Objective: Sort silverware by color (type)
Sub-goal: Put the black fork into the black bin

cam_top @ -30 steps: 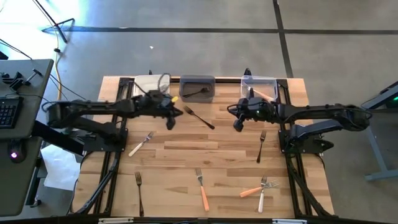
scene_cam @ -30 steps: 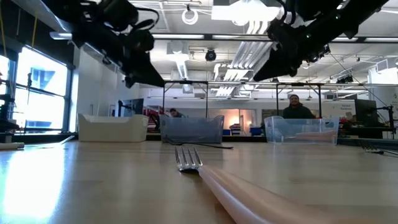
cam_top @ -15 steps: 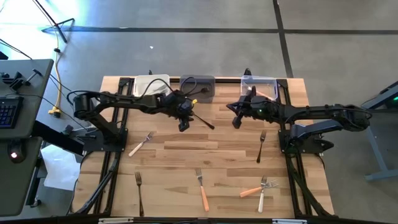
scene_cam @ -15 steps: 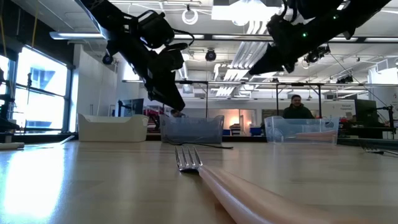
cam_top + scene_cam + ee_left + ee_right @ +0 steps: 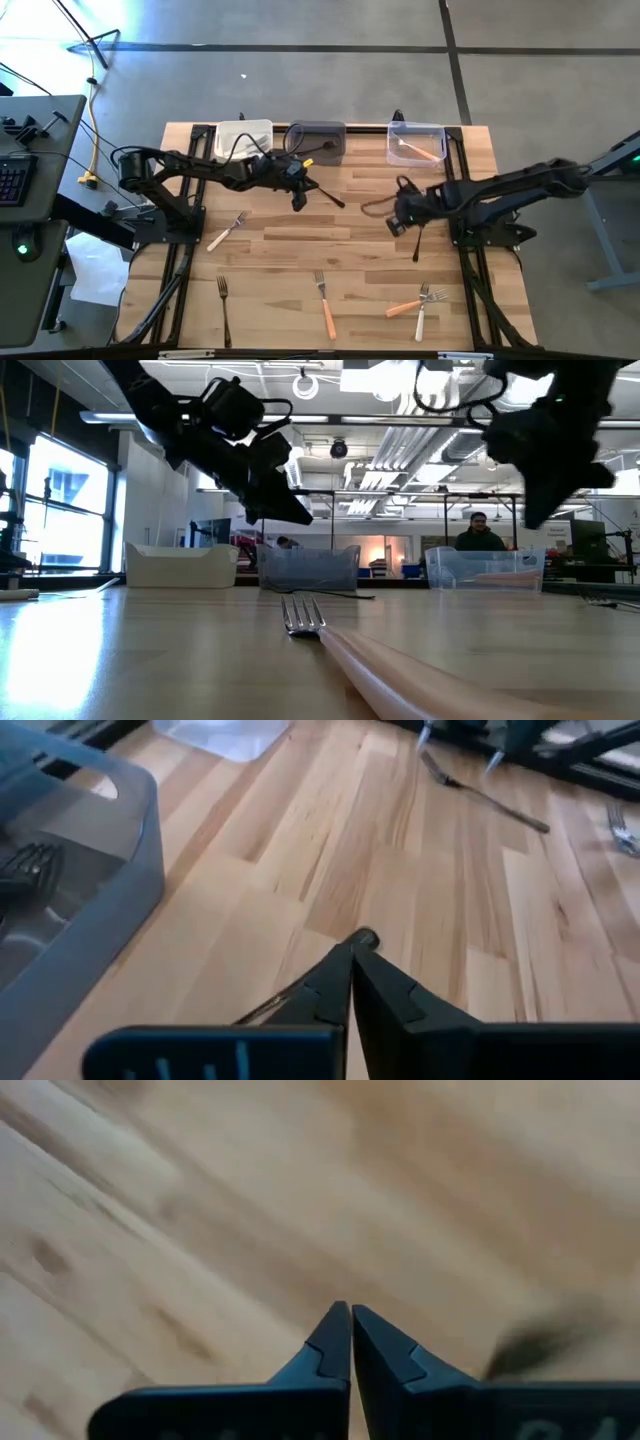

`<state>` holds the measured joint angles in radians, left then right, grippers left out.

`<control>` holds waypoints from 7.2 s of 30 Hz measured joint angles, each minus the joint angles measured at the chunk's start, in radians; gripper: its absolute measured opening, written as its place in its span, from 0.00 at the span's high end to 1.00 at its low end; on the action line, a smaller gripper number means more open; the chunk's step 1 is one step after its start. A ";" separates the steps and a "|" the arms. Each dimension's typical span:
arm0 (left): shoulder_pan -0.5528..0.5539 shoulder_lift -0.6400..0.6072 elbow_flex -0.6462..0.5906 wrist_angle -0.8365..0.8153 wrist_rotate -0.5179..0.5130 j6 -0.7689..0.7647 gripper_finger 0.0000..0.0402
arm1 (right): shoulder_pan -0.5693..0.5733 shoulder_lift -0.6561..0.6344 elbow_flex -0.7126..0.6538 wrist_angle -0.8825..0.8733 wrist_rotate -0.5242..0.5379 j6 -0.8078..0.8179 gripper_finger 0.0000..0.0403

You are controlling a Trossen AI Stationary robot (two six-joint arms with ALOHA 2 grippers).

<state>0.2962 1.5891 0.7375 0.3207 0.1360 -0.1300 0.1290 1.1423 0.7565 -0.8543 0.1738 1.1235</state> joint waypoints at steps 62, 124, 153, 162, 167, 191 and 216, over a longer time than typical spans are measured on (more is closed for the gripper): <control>0.039 -0.001 -0.109 0.269 0.065 -0.086 1.00 | 0.006 0.216 -0.036 0.044 0.192 0.233 0.99; -0.014 0.036 0.098 0.515 0.243 -0.058 0.54 | -0.273 0.176 -0.034 1.536 -0.182 -1.098 1.00; 0.014 0.037 0.139 0.518 0.243 0.004 0.99 | -0.274 0.177 -0.033 1.558 -0.130 -1.045 0.94; 0.057 0.037 0.139 0.506 0.231 0.002 0.99 | -0.273 0.171 -0.033 1.548 -0.070 -1.045 0.64; 0.115 0.031 0.139 0.415 0.243 0.006 0.99 | -0.273 0.115 -0.033 1.475 -0.031 -1.079 0.55; 0.331 0.310 0.745 -0.942 -0.090 0.604 0.99 | -0.273 -0.038 -0.033 1.147 0.121 -1.176 0.61; 0.347 0.511 0.824 -0.999 -0.101 0.711 0.99 | -0.273 -0.038 -0.033 1.143 0.118 -1.184 0.61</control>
<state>0.6436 2.1002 1.5620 -0.6787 0.0345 0.5806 -0.1440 1.1042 0.7235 0.2886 0.2920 -0.0608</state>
